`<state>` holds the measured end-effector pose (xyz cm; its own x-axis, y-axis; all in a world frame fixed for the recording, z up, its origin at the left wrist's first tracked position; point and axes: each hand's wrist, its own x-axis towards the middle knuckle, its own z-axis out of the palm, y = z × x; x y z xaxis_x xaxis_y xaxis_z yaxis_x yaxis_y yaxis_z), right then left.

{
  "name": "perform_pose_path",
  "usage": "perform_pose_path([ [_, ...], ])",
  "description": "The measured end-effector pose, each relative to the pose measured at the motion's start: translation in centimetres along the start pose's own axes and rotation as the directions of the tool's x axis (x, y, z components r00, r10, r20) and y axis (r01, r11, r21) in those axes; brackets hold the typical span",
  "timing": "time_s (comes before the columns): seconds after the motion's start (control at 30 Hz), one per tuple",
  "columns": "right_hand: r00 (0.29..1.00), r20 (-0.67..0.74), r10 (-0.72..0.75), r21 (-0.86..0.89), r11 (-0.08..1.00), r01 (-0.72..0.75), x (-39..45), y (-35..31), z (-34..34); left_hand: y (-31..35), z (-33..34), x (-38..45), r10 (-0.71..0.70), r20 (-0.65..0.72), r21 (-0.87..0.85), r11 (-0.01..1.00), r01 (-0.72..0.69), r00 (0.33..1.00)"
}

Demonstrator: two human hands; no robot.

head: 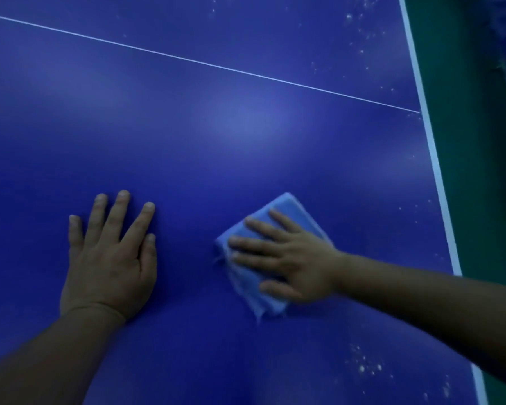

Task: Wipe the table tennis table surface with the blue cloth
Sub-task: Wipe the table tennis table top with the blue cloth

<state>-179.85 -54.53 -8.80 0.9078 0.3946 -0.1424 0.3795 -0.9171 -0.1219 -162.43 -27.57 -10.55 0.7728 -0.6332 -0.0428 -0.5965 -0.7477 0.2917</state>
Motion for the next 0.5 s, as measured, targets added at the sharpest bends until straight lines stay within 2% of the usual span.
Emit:
perform_pose_path([
  [0.03, 0.997, -0.030, 0.072, -0.013, 0.997, -0.072, -0.7, 2.6, 0.1, 0.0, 0.0, 0.0, 0.000, 0.001, 0.001, 1.000, 0.000, 1.000],
  [0.07, 0.967, -0.072, 0.244, -0.021, 0.969, -0.246, -1.1, 5.8, 0.3, 0.0, 0.0, 0.1, 0.000, -0.003, 0.000, 1.000, 0.000, 1.000],
  [0.1, 0.875, -0.109, 0.471, 0.008, 0.881, -0.473, -1.2, 9.0, 0.0, 0.0, 0.0, 0.1, -0.002, -0.009, -0.003, 1.000, 0.002, 1.000],
  [0.13, 0.725, -0.104, 0.681, 0.046, 0.731, -0.681, -1.6, 12.0, -0.7, 0.0, 0.0, 0.1, -0.002, -0.016, -0.007, 1.000, 0.002, 1.000],
  [0.17, 0.561, -0.086, 0.824, 0.077, 0.567, -0.820, -2.1, 14.2, -1.2, 0.1, 0.1, 0.1, -0.001, -0.019, -0.009, 1.000, 0.000, 1.000],
  [0.2, 0.421, -0.082, 0.904, 0.115, 0.428, -0.897, -2.8, 15.2, -1.5, 0.1, 0.1, 0.0, 0.000, -0.020, -0.011, 1.000, 0.000, 1.000],
  [0.23, 0.350, -0.084, 0.933, 0.134, 0.358, -0.924, -3.3, 14.8, -1.4, 0.1, 0.1, 0.0, -0.001, -0.022, -0.010, 1.000, 0.001, 1.000],
  [0.27, 0.350, -0.088, 0.933, 0.128, 0.359, -0.925, -3.5, 13.2, -0.8, 0.1, 0.1, 0.0, -0.003, -0.021, -0.010, 1.000, 0.003, 1.000],
  [0.3, 0.419, -0.093, 0.903, 0.123, 0.428, -0.895, -3.8, 10.5, -0.2, 0.1, 0.1, 0.0, -0.007, -0.018, -0.011, 1.000, 0.007, 1.000],
  [0.33, 0.538, -0.105, 0.836, 0.109, 0.547, -0.830, -4.2, 7.2, 0.5, 0.1, 0.1, 0.0, -0.010, -0.017, -0.013, 1.000, 0.010, 1.000],
  [0.4, 0.806, -0.123, 0.578, 0.043, 0.815, -0.578, -5.2, 0.1, 1.8, 0.1, 0.1, 0.0, -0.013, -0.018, -0.015, 1.000, 0.013, 1.000],
  [0.43, 0.889, -0.107, 0.445, 0.010, 0.895, -0.446, -5.6, -2.1, 2.0, 0.0, 0.1, 0.0, -0.012, -0.021, -0.016, 1.000, 0.012, 1.000],
  [0.5, 0.948, -0.087, 0.305, -0.008, 0.952, -0.307, -5.1, -1.6, 1.3, 0.1, 0.1, -0.1, -0.006, -0.023, -0.017, 1.000, 0.006, 1.000],
])
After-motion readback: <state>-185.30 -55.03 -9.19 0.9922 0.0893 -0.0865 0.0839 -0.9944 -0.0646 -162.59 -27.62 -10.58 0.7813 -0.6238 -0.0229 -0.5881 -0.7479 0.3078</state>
